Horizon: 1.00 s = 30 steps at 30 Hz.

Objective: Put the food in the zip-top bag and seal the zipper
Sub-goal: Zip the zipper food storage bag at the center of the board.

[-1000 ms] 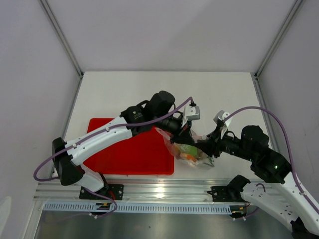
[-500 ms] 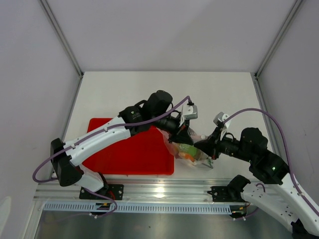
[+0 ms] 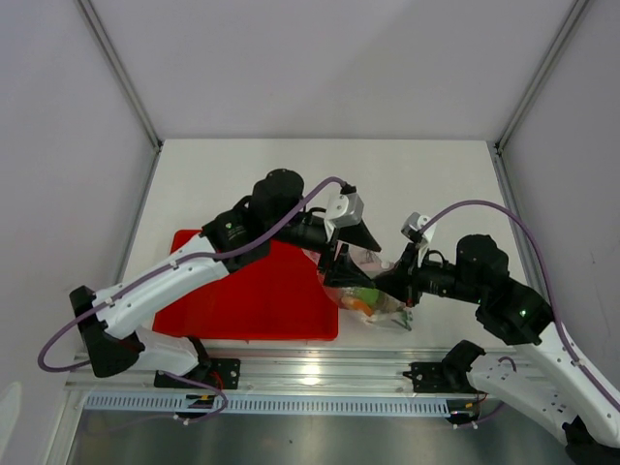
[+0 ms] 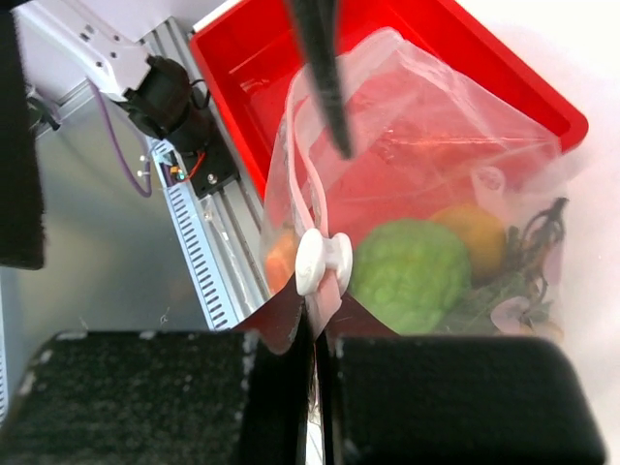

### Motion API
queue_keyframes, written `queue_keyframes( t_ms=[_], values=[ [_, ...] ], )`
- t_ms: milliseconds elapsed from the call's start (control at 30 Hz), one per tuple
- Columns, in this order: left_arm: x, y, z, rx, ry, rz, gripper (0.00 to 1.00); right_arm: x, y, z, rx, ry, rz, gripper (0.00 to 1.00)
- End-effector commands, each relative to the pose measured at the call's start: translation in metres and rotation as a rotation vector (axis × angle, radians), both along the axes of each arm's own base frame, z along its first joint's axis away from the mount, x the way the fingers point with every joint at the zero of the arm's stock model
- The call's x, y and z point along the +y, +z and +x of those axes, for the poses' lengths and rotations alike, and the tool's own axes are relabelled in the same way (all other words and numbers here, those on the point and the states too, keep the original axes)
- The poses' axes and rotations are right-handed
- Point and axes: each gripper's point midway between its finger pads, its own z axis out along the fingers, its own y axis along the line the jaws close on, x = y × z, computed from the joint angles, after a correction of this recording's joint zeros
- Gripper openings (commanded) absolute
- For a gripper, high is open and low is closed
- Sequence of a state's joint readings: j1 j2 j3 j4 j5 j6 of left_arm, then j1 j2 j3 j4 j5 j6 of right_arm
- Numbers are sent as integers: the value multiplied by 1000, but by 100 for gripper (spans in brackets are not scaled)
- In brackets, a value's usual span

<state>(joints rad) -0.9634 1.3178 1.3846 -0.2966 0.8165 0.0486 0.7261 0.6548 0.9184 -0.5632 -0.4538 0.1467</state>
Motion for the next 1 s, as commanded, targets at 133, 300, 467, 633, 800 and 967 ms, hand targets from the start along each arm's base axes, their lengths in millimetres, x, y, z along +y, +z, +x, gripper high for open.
queue_keyframes(
  t_ms=[133, 300, 467, 633, 800, 967],
  values=[
    [-22, 15, 5, 64, -69, 12, 71, -1, 38, -14, -113, 89, 51, 0],
    [-29, 7, 6, 100, -98, 47, 62, -3, 38, -15, -124, 92, 38, 0],
    [-27, 5, 0, 124, -139, 61, 41, -4, 38, -12, -131, 77, 33, 0],
    [-23, 3, -7, 164, -164, 70, 13, -6, 34, -10, -132, 59, 22, 0],
    [-24, 2, -6, 190, -167, 72, 1, -9, 29, -6, -127, 25, 7, 0],
    [-25, 0, -6, 211, -176, 82, 1, -14, 34, 6, -145, -60, 35, 0]
  ],
)
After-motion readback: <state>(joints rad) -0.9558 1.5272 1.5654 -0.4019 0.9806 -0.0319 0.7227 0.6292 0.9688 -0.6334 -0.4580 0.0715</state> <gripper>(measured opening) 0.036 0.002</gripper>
